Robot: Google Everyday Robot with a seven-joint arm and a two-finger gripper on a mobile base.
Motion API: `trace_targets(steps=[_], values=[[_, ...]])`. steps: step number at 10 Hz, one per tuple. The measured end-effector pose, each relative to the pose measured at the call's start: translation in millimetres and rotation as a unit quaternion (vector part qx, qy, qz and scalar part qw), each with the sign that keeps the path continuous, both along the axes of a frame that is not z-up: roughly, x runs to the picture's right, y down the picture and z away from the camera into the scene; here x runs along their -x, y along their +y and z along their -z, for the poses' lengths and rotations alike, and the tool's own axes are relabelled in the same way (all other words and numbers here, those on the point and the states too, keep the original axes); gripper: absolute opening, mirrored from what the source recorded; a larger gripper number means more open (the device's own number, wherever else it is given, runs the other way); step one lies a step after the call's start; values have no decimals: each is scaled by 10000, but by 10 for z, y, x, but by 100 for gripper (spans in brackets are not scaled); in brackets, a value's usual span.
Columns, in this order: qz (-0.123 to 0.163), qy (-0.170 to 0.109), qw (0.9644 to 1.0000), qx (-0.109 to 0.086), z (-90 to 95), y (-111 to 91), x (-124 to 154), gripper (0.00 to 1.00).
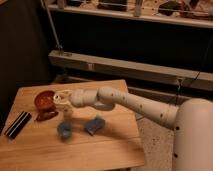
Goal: Stand the bottle upright
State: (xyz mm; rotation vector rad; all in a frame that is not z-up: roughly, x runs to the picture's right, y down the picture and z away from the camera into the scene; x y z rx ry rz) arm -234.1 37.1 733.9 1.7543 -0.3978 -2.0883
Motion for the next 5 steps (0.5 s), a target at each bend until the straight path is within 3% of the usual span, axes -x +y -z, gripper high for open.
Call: trace_targets(steps=[3, 5], values=[[-134, 54, 9999, -7, 21, -32, -129, 76], [-219, 103, 9997, -4, 18, -34, -211, 80]])
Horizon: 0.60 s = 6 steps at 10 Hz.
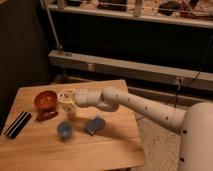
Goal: Stand the bottle upright
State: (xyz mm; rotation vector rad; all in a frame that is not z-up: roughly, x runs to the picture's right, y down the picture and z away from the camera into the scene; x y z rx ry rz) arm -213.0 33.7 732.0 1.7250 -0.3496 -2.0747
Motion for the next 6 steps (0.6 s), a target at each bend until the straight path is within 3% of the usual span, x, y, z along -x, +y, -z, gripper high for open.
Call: trace_targets(steps=[6], values=[[-38, 194, 9998, -28, -75, 91, -129, 80]])
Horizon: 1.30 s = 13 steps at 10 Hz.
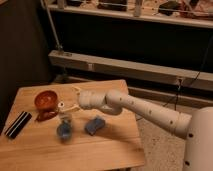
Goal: Stand the bottle upright
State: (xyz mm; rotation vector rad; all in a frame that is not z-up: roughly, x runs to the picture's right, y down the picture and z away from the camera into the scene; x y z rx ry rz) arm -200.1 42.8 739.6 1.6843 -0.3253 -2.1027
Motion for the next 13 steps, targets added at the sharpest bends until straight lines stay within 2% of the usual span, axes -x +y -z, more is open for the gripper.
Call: trace_targets(steps=[3, 5, 7, 8, 9, 10, 11, 12, 13], values=[[140, 19, 9995, -281, 148, -20, -3, 80], [395, 97, 9982, -447, 319, -9, -10, 80], [785, 510, 9943, -518, 441, -11, -192, 80], [978, 741, 9910, -543, 489, -24, -293, 80], [1297, 1184, 9821, -676, 534, -75, -462, 80], [1445, 1418, 9760, -797, 570, -132, -553, 80], [1647, 1724, 9657, -1027, 633, -222, -675, 80], [1762, 1912, 9583, -1185, 686, -295, -751, 80], [1787, 1968, 9561, -1232, 705, -321, -777, 80]])
